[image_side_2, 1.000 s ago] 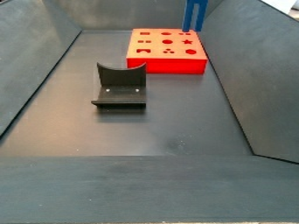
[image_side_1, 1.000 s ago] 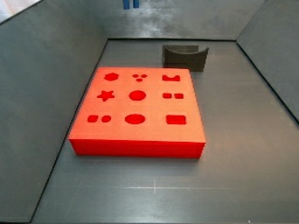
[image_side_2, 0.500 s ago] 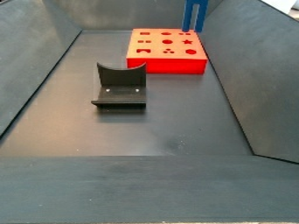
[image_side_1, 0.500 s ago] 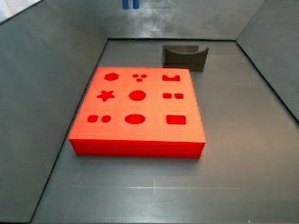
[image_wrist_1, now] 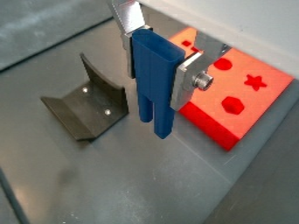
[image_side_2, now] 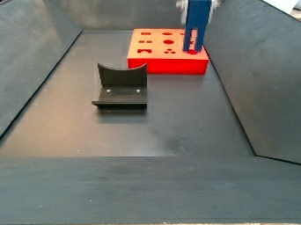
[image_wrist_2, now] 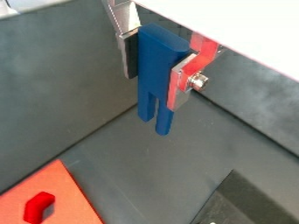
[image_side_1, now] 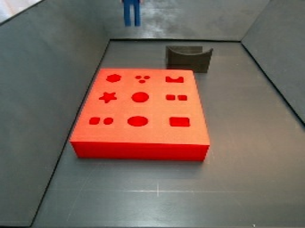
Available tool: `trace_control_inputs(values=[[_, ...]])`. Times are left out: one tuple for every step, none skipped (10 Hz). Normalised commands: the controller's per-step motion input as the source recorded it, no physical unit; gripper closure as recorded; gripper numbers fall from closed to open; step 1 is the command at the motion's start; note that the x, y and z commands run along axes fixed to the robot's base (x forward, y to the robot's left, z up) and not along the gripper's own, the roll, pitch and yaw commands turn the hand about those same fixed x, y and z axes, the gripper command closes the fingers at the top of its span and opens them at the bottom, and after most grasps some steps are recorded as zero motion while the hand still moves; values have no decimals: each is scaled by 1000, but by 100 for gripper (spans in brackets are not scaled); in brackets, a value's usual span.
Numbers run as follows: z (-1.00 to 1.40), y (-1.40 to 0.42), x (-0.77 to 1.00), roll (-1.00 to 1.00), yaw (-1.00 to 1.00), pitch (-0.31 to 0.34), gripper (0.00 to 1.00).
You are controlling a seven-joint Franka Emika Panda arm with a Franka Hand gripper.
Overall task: Pick up the square-circle object. Move up. Rotate the square-circle object. Place the square-circle object on the fixture. Regrasp the square-circle object. Move to above the board. Insert the square-circle object.
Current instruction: Rotate the square-circle object.
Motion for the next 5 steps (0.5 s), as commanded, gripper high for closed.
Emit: trace_control_inputs(values=[[-1000,6,15,-159,-62,-29,100],[-1000,11,23,-161,-53,-32,100],[-1000,13,26,-163,-50,-31,100],[-1000,16,29,-165,-45,-28,100],[-1000,17,31,-168,-41,-32,100]])
